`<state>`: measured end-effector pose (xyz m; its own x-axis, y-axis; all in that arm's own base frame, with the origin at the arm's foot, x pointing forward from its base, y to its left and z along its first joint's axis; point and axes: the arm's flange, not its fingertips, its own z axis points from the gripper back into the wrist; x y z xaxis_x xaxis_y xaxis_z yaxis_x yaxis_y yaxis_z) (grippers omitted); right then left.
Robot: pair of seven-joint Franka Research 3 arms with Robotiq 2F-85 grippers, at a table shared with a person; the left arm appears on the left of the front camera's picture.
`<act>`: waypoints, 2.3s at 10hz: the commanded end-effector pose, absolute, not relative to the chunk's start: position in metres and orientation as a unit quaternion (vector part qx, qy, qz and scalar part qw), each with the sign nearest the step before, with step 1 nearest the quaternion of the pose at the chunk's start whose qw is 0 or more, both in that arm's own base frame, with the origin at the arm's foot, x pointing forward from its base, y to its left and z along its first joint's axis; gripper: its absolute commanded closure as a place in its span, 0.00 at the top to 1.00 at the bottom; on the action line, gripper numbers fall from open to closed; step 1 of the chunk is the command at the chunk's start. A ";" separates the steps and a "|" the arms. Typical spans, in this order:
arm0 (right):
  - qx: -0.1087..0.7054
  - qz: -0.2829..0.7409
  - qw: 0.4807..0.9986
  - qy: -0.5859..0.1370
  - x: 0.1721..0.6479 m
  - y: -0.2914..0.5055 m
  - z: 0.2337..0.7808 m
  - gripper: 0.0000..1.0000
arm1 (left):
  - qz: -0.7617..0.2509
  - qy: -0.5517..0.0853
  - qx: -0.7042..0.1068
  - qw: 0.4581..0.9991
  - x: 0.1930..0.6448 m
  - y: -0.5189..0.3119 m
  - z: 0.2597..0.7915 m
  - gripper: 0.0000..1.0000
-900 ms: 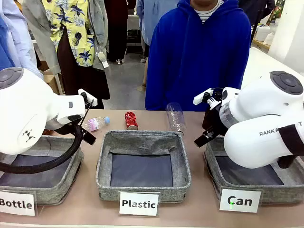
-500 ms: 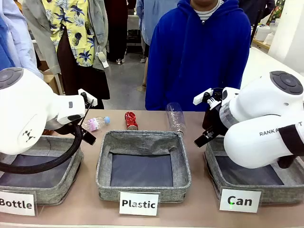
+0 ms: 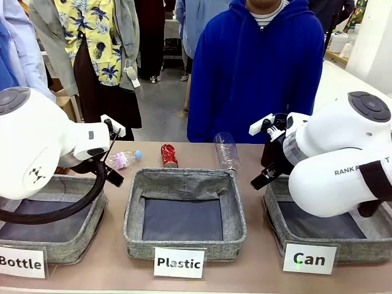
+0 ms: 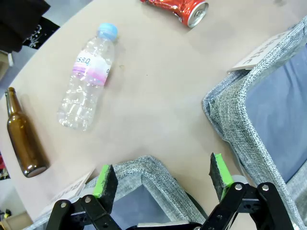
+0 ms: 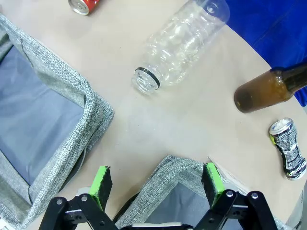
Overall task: Sort the can waste into the basket.
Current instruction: Pick up the can waste from the table and place it in the right Fabric basket.
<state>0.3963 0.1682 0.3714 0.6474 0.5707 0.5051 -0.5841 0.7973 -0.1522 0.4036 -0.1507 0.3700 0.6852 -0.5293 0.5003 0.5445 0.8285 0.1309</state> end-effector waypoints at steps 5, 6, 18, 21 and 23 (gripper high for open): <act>0.013 0.328 0.910 -0.252 0.393 0.173 0.385 1.00 | -0.323 -0.257 -0.056 0.909 0.392 -0.167 0.396 1.00; -0.033 0.271 0.929 -0.251 0.389 0.178 0.415 1.00 | -0.326 -0.252 -0.057 0.909 0.374 -0.197 0.441 1.00; 0.260 0.051 0.935 -0.236 0.336 0.000 0.542 1.00 | -0.272 -0.282 -0.269 0.880 0.271 -0.176 0.603 1.00; 0.320 0.040 0.933 -0.158 0.332 -0.044 0.541 1.00 | -0.300 -0.214 -0.363 0.856 0.279 -0.114 0.604 1.00; 0.431 -0.013 0.891 -0.142 0.319 -0.110 0.524 1.00 | -0.248 -0.215 -0.508 0.797 0.280 -0.017 0.561 1.00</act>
